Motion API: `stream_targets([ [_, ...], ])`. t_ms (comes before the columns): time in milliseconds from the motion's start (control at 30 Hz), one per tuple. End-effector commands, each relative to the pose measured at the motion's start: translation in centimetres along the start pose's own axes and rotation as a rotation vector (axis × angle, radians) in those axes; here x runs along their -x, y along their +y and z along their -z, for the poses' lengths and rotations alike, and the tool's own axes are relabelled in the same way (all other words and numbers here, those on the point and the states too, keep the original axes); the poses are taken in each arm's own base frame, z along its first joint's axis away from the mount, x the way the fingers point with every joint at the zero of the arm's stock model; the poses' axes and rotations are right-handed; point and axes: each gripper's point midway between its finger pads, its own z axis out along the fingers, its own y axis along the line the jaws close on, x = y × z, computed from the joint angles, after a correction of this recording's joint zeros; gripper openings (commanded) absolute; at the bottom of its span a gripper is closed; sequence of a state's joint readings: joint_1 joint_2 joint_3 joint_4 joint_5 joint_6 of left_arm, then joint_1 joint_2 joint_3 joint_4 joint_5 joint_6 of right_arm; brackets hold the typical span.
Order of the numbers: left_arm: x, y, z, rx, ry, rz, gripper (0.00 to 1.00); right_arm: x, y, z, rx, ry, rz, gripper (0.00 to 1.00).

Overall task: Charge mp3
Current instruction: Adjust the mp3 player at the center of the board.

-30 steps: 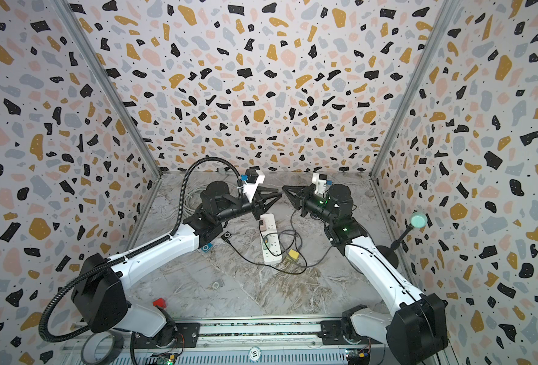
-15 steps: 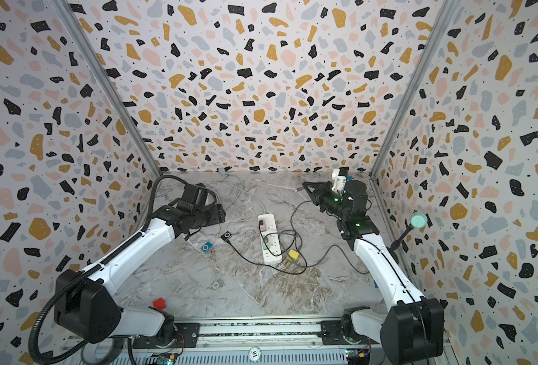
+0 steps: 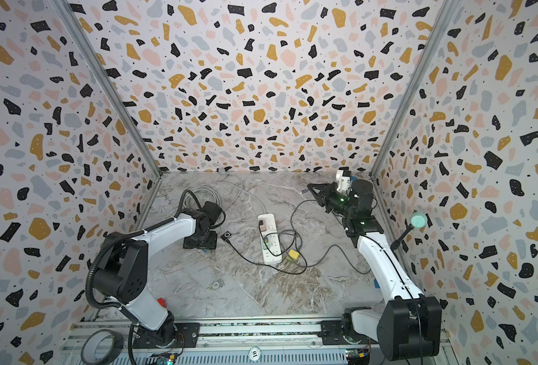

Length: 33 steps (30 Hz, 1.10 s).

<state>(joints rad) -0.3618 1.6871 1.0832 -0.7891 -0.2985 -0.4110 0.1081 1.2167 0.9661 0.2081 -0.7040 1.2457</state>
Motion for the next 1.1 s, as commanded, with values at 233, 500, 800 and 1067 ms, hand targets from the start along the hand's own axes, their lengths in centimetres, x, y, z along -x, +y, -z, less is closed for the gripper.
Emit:
stream_targets([
  [233, -2.6, -2.6, -0.9, -0.249, 0.01, 0.216, 0.68, -0.1, 0.5, 0.1, 0.023, 0.023, 0.028, 0.0],
  [500, -1.4, -5.0, -0.2, -0.428, -0.036, 0.413, 0.4, 0.1, 1.1, 0.2, 0.034, 0.021, 0.04, 0.0],
  [800, -0.1, -4.6, -1.9, -0.391, -0.06, 0.466, 0.29, 0.0, 1.4, 0.4, 0.044, 0.019, 0.045, 0.0],
  [1067, 1.1, -2.1, -2.2, -0.283, -0.083, 0.449, 0.3, 0.0, 1.7, 0.7, 0.048, 0.015, 0.048, 0.0],
])
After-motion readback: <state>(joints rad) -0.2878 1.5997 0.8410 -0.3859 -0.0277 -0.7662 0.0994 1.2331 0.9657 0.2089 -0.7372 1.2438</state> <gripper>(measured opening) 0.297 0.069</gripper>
